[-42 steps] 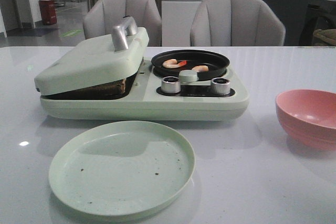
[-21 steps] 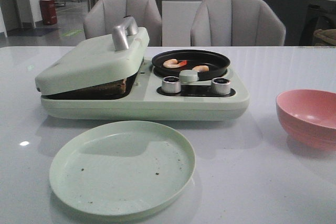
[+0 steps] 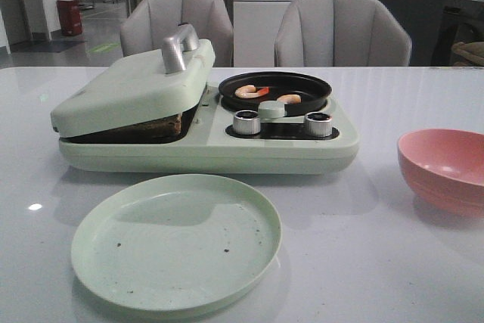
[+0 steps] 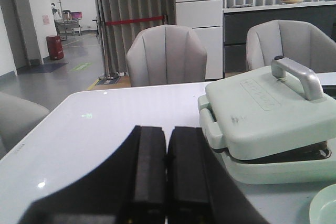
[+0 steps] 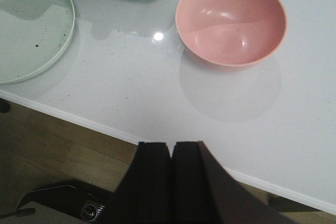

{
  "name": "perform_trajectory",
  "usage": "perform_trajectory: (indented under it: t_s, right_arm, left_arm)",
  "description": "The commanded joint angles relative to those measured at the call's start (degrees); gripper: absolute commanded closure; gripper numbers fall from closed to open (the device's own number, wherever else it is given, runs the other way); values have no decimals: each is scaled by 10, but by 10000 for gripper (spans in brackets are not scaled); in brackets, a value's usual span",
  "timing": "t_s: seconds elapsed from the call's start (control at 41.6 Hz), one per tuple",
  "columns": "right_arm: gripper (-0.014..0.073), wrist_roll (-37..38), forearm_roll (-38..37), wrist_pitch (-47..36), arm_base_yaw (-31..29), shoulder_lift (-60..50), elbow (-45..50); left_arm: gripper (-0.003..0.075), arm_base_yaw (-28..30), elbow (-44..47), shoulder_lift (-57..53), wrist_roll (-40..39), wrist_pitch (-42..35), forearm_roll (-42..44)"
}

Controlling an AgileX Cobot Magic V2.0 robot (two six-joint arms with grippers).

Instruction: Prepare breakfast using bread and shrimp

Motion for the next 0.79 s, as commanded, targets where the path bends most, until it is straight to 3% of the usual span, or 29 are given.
perform_trajectory:
  t_s: [0.0, 0.168, 0.264, 0.505, 0.649, 0.769]
  right_arm:
    - [547, -3, 2, -36, 1, 1, -15]
    - [547, -3, 2, -38, 1, -9, -10]
    - [547, -3, -6, -76, -33, -46, 17]
    - [547, -3, -11, -354, -138, -178, 185]
    - [547, -3, -11, -497, -161, -252, 289]
    - [547, -3, -11, -560, -163, -296, 349]
  left_arm:
    - [612, -2, 3, -12, -3, -50, -4]
    - [612, -2, 3, -12, -3, -50, -4]
    - [612, -2, 3, -12, -3, -50, -4]
    - [612, 0, 3, -12, -3, -50, -4]
    - [612, 0, 3, -12, -3, -50, -4]
    - [612, 0, 3, -12, -3, -50, -4]
